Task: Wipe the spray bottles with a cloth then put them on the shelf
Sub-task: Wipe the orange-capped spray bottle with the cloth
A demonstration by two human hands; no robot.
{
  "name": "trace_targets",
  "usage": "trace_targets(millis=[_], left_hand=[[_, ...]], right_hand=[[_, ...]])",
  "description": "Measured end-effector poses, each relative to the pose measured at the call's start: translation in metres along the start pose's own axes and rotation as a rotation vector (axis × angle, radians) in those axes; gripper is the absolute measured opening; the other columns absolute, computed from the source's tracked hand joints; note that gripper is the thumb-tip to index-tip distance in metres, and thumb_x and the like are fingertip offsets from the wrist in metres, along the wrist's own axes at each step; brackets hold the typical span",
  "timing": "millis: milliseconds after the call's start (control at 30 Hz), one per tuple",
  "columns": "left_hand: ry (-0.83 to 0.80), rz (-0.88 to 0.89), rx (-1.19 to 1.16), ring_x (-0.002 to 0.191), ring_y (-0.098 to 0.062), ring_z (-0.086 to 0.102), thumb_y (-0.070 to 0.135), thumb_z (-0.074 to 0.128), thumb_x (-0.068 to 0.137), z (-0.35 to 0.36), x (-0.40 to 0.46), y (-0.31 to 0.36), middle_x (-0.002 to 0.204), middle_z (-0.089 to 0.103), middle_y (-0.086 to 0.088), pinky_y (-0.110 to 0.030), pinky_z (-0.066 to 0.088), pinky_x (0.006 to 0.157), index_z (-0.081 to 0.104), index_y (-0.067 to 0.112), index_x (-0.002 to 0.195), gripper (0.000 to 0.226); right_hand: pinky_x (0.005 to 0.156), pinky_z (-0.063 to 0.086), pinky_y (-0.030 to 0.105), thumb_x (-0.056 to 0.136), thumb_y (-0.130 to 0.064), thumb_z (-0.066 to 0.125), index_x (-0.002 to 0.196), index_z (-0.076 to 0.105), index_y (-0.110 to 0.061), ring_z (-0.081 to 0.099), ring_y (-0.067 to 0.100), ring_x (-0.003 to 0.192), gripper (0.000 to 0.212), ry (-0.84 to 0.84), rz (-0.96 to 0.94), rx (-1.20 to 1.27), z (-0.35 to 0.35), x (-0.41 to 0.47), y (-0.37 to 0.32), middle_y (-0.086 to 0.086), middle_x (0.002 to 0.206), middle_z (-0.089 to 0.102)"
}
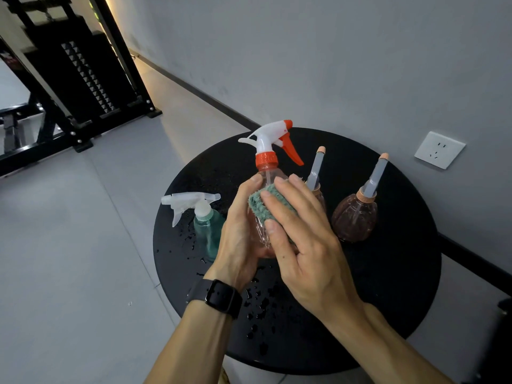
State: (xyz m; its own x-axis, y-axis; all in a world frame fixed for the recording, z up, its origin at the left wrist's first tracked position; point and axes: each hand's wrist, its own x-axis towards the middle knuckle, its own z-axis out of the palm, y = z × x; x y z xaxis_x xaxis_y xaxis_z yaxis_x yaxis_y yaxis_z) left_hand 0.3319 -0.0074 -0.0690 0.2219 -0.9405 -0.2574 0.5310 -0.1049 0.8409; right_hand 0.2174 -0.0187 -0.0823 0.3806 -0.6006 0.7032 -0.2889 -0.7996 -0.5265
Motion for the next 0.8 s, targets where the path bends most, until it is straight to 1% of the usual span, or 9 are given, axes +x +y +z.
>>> trace_targets(millis=[67, 167, 233, 333, 400, 467, 567, 700, 800], left_hand=[[-0.023, -0.011, 0.018, 0.084, -0.016, 0.067, 0.051, 0.052, 0.094, 0.0, -0.002, 0.0, 0.091, 0.071, -0.002, -0.031, 0.053, 0.076, 0.074, 0.016, 0.102, 0.042], [-0.078, -0.06, 0.039, 0.065, -0.013, 0.061, 0.048, 0.043, 0.096, 0.003, -0.006, 0.0, 0.074, 0.062, 0.001, -0.025, 0.05, 0.054, 0.065, 0.016, 0.088, 0.04], [-0.111, -0.095, 0.074, 0.06, -0.014, 0.057, 0.048, 0.04, 0.095, 0.004, -0.009, 0.001, 0.07, 0.057, 0.0, -0.025, 0.047, 0.049, 0.061, 0.016, 0.082, 0.04], [-0.15, -0.103, 0.079, 0.05, -0.012, 0.059, 0.046, 0.041, 0.097, 0.007, -0.013, 0.002, 0.064, 0.06, 0.001, -0.022, 0.045, 0.042, 0.062, 0.015, 0.076, 0.043], [-0.158, -0.092, 0.065, 0.06, -0.014, 0.065, 0.048, 0.044, 0.097, 0.009, -0.013, 0.001, 0.072, 0.067, -0.001, -0.025, 0.05, 0.049, 0.069, 0.015, 0.082, 0.043], [-0.142, -0.093, 0.054, 0.08, -0.019, 0.07, 0.054, 0.047, 0.096, 0.009, -0.012, 0.003, 0.091, 0.072, -0.005, -0.031, 0.056, 0.065, 0.073, 0.014, 0.1, 0.048], [-0.116, -0.11, 0.042, 0.106, -0.029, 0.064, 0.061, 0.048, 0.095, 0.01, -0.014, 0.004, 0.117, 0.067, -0.013, -0.045, 0.053, 0.09, 0.066, 0.01, 0.127, 0.062], [-0.103, -0.081, 0.02, 0.105, -0.029, 0.064, 0.06, 0.05, 0.095, 0.009, -0.011, 0.003, 0.112, 0.069, -0.011, -0.044, 0.051, 0.093, 0.07, 0.015, 0.123, 0.057], [-0.104, -0.07, -0.003, 0.098, -0.026, 0.068, 0.06, 0.05, 0.094, 0.006, -0.009, 0.003, 0.108, 0.071, -0.009, -0.041, 0.054, 0.088, 0.073, 0.015, 0.118, 0.055]], right_hand=[[0.117, 0.03, 0.035, 0.101, -0.022, 0.044, 0.134, 0.054, -0.006, 0.034, 0.023, 0.143, 0.038, -0.014, 0.004, -0.004, 0.0, 0.001, 0.0, 0.012, 0.145, 0.048], [0.118, 0.027, 0.029, 0.101, -0.022, 0.044, 0.135, 0.054, -0.007, 0.033, 0.019, 0.143, 0.039, -0.023, 0.051, 0.024, -0.003, 0.004, 0.001, 0.01, 0.146, 0.047], [0.117, 0.029, 0.029, 0.101, -0.024, 0.042, 0.135, 0.053, -0.009, 0.033, 0.016, 0.143, 0.039, -0.025, 0.093, 0.051, -0.006, 0.008, 0.004, 0.007, 0.146, 0.047], [0.116, 0.031, 0.031, 0.101, -0.025, 0.042, 0.137, 0.052, -0.011, 0.032, 0.012, 0.143, 0.04, -0.036, 0.125, 0.074, -0.01, 0.012, 0.007, 0.003, 0.147, 0.046], [0.116, 0.031, 0.028, 0.101, -0.026, 0.041, 0.138, 0.051, -0.012, 0.031, 0.01, 0.143, 0.041, -0.046, 0.147, 0.096, -0.011, 0.013, 0.01, 0.0, 0.148, 0.045], [0.116, 0.032, 0.031, 0.101, -0.028, 0.041, 0.139, 0.048, -0.014, 0.031, 0.008, 0.143, 0.041, -0.054, 0.179, 0.121, -0.013, 0.013, 0.013, -0.003, 0.148, 0.044], [0.113, 0.037, 0.041, 0.101, -0.031, 0.041, 0.141, 0.043, -0.021, 0.033, 0.007, 0.142, 0.042, -0.071, 0.224, 0.153, -0.014, 0.012, 0.016, -0.006, 0.149, 0.043], [0.111, 0.04, 0.042, 0.1, -0.035, 0.041, 0.143, 0.043, -0.022, 0.031, 0.005, 0.142, 0.045, -0.096, 0.241, 0.173, -0.012, 0.009, 0.014, -0.007, 0.15, 0.041], [0.113, 0.038, 0.039, 0.1, -0.032, 0.042, 0.142, 0.046, -0.018, 0.029, 0.006, 0.144, 0.045, -0.099, 0.225, 0.178, -0.01, 0.006, 0.011, -0.006, 0.151, 0.041]])
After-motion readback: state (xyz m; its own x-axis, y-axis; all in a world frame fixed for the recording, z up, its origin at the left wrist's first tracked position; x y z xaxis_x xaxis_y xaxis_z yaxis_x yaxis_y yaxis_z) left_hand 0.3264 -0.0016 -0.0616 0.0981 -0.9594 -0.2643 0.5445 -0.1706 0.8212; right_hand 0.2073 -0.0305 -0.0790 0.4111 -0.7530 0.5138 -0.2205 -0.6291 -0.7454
